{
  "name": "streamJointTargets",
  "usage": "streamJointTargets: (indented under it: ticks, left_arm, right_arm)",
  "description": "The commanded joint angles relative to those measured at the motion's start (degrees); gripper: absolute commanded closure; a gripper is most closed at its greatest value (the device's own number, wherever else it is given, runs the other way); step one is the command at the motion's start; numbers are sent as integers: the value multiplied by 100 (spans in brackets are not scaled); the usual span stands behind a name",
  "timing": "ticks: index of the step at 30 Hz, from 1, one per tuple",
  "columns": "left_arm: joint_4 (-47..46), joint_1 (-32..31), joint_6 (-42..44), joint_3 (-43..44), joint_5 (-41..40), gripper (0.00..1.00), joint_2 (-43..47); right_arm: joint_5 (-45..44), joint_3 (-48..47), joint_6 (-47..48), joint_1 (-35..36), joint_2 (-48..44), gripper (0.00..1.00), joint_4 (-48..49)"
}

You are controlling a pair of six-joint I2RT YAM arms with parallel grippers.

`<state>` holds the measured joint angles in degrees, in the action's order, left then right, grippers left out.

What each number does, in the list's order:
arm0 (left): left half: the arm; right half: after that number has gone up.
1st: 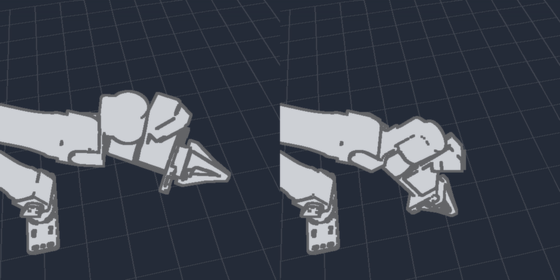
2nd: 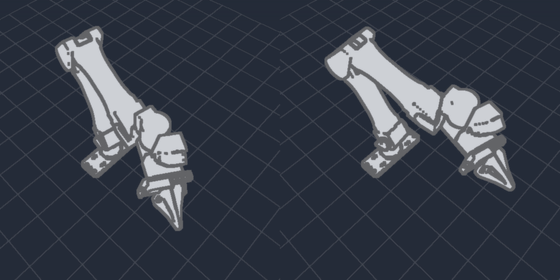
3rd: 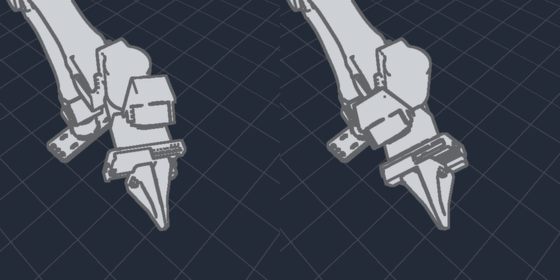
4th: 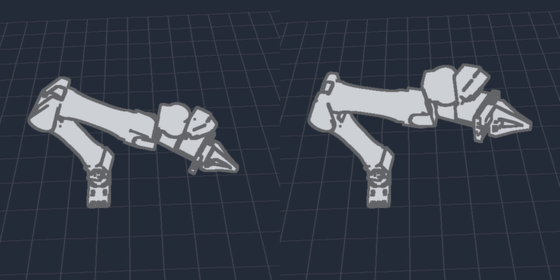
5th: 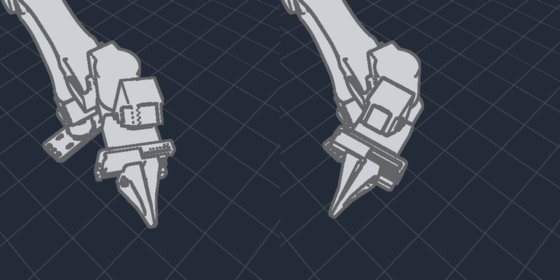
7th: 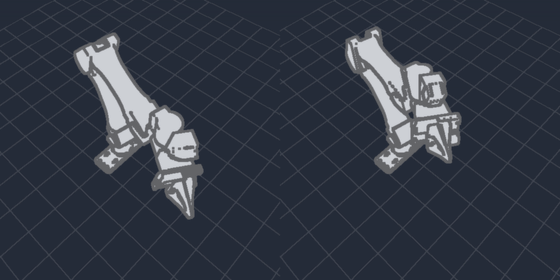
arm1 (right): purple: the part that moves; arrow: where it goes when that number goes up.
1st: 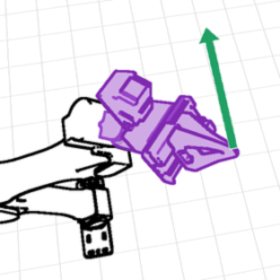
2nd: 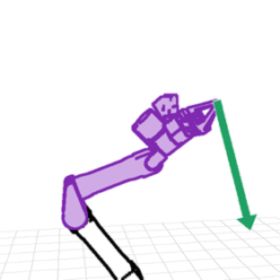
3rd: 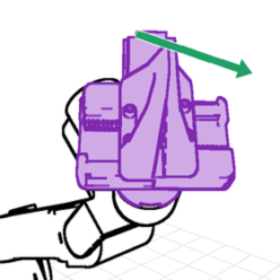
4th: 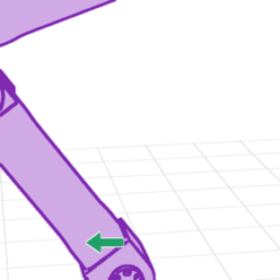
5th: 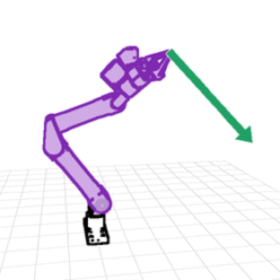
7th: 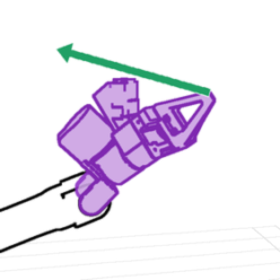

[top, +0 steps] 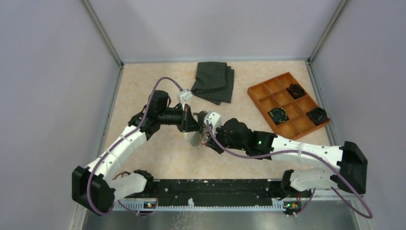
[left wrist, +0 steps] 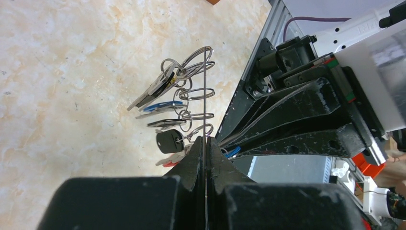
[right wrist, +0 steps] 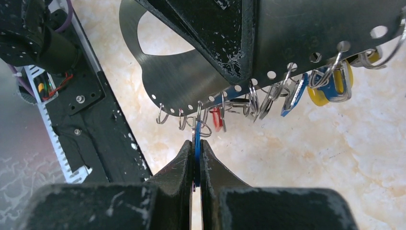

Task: Remove the keys from the keyring
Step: Remove the key from the keyring.

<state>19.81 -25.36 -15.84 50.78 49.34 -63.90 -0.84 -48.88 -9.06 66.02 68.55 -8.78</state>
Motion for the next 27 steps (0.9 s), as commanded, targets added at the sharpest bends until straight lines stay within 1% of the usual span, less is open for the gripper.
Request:
streamJointTargets:
  ticks: [1,6,12,22,27]
  left_arm:
    - [-136,-68,115,221,-12,100,75]
    - [-113,-97,116,184,-81,100,58]
    - [-187,-59,-91,72,-348,100,-43]
    - [-550,48,-651,-42,-282,100,-276]
    - [-548,226,-748,25,-351,100,-128]
  right_arm:
    - [68,-358,3,69,128,100,63]
    - [-62,-424,-32,67,183,100,72]
    - [-243,-208,-36,67,-165,100,297]
    - [-301,-71,-47,67,-329,100,243]
    - [-306,11,-96,69,-412,100,206]
